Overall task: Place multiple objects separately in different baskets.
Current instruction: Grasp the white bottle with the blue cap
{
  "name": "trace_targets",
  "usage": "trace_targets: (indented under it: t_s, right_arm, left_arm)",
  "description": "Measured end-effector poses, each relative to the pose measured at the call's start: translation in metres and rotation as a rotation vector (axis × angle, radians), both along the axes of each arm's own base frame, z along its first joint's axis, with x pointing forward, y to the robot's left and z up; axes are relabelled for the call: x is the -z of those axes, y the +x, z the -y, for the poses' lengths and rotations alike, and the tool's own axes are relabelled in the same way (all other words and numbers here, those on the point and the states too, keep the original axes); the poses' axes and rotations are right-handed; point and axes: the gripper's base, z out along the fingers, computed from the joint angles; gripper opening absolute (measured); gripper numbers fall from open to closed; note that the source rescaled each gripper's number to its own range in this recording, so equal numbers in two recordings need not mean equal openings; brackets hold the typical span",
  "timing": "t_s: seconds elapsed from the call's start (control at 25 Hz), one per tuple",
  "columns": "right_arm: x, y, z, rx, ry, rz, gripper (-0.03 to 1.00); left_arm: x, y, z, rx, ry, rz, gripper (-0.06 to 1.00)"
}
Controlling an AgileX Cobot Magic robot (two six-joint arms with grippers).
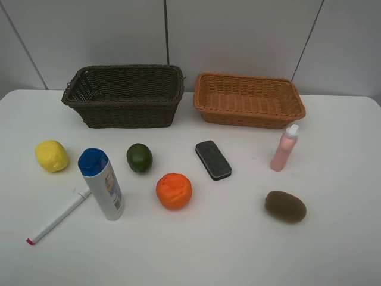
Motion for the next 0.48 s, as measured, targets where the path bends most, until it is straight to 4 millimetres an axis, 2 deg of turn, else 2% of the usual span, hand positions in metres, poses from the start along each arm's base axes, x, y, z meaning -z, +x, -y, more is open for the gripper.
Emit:
trace_targets:
  t_s: [0.24, 0.48]
  right_arm:
    - [0.000, 0.000, 0.000, 0.000, 0.000, 0.000, 0.98]
    - [0.000, 0.000, 0.000, 0.000, 0.000, 0.000, 0.98]
  left_arm:
    - [-0.002, 0.079, 0.017, 0.054, -0.021, -0.313, 0.96]
    - [-0.015, 0.157, 0.037, 0.123, -0.104, -0.528, 0.96]
